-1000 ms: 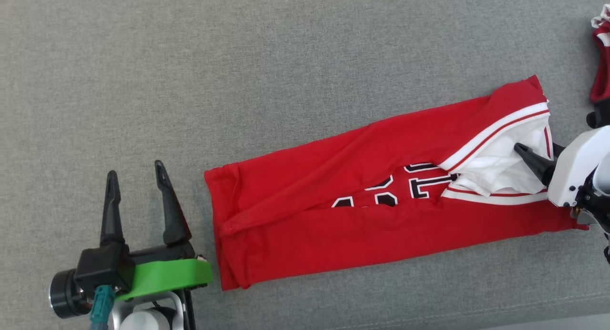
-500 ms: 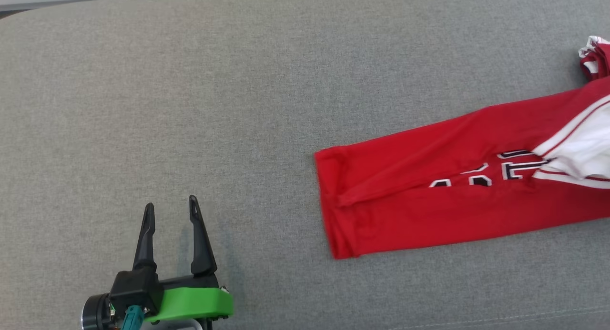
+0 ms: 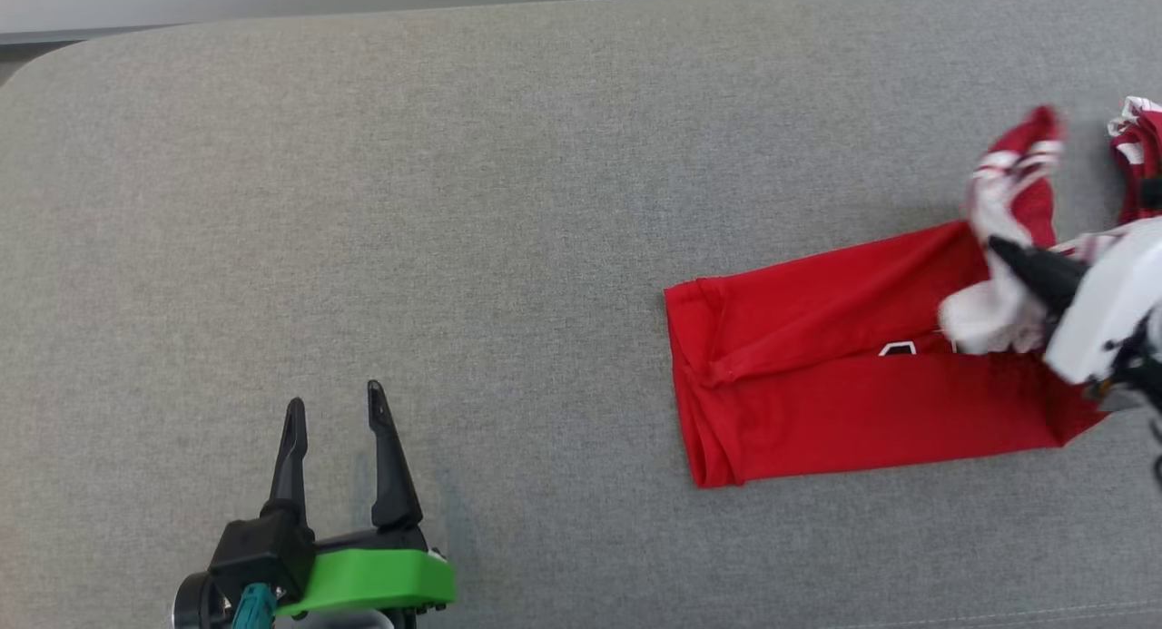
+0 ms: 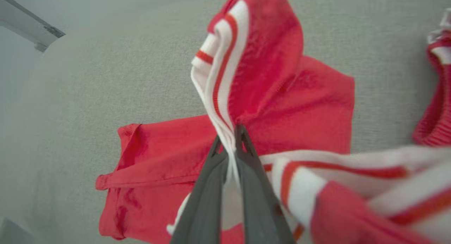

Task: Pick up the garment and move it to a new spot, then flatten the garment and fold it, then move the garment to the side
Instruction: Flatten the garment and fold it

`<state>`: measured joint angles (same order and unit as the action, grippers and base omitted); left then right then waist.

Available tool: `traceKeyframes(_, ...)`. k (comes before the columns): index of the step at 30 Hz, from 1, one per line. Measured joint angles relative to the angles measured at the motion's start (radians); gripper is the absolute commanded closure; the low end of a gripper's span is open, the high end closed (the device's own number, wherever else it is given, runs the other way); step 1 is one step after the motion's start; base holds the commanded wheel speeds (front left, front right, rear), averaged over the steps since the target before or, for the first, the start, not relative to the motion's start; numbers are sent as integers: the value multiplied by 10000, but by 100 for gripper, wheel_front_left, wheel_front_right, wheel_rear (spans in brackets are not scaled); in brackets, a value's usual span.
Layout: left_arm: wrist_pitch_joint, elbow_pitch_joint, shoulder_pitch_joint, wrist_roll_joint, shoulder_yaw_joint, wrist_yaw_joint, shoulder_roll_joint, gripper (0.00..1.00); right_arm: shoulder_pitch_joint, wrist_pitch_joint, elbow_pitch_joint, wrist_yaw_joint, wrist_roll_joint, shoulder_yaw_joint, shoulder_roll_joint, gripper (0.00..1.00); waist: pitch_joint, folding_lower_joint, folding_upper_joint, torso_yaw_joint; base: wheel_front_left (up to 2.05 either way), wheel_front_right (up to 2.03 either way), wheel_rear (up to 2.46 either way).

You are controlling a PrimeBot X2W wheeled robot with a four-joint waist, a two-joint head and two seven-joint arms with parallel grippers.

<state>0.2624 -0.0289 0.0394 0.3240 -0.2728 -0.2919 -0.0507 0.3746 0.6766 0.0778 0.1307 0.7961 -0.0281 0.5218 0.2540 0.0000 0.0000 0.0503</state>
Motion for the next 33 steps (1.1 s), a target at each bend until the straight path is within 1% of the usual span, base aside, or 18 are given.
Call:
traceKeyframes(3, 2, 27, -138, 100, -67, -36, 2, 0, -131, 316, -387, 0, -311, -717, -853, 100, 38, 0, 0, 27, 0, 0, 0)
traceKeyframes(5, 2, 67, -154, 102, -132, -61, 2, 0, -169, 295, -362, -2, -610, -932, -1476, 100, 38, 0, 0, 53, 0, 0, 0)
traceKeyframes(7, 2, 121, -160, 107, -188, -61, 4, 0, -198, 81, -240, 0, -899, -1137, -2209, 100, 17, 0, 0, 83, 0, 0, 0)
traceKeyframes(10, 2, 228, -160, 96, -221, -58, 4, 0, -262, -169, 4, 0, -1214, -1415, -3051, 100, -41, 0, 0, 131, 0, 0, 0)
traceKeyframes(14, 2, 332, -151, 96, -274, -27, 6, 0, -429, -439, 391, -2, -1661, -1584, -3628, 100, -129, 0, 0, 176, 0, 0, 0)
traceKeyframes(19, 2, 376, -125, 96, -255, -27, 6, 0, -516, -665, 673, -2, -1939, -1643, -3988, 99, -219, 0, 0, 172, 0, 0, 0)
traceKeyframes(20, 2, 380, -120, 98, -251, -29, 6, 0, -517, -711, 723, -2, -1971, -1641, -4038, 94, -232, 0, 0, 159, 0, 0, 0)
traceKeyframes(21, 2, 380, -112, 100, -245, -31, 6, 0, -516, -803, 771, -2, -2010, -1609, -4117, 84, -245, 0, 0, 140, 0, 0, 0)
traceKeyframes(22, 2, 382, -99, 100, -247, -31, 6, 0, -516, -863, 809, -2, -2033, -1597, -4161, 58, -260, 0, 0, 126, 0, 0, 0)
traceKeyframes(23, 2, 391, -83, 107, -253, -33, 6, 0, -513, -945, 832, -2, -2075, -1618, -4215, 7, -280, 0, 0, 108, 0, 0, 0)
traceKeyframes(24, 2, 393, -73, 113, -255, -35, 6, 0, -508, -1043, 840, -2, -2079, -1605, -4301, 0, -295, 0, 0, 89, 0, 0, 0)
traceKeyframes(27, 2, 416, -37, 113, -261, -44, 6, 0, -470, -1342, 742, -2, -1854, -1653, -4493, 0, -338, 0, 0, 45, 0, 0, 0)
traceKeyframes(33, 2, 491, -31, -92, -173, 17, 8, 0, -656, -2395, -23, -2, -1365, -1674, -4638, 0, -515, 0, 0, -31, 0, 0, 0)
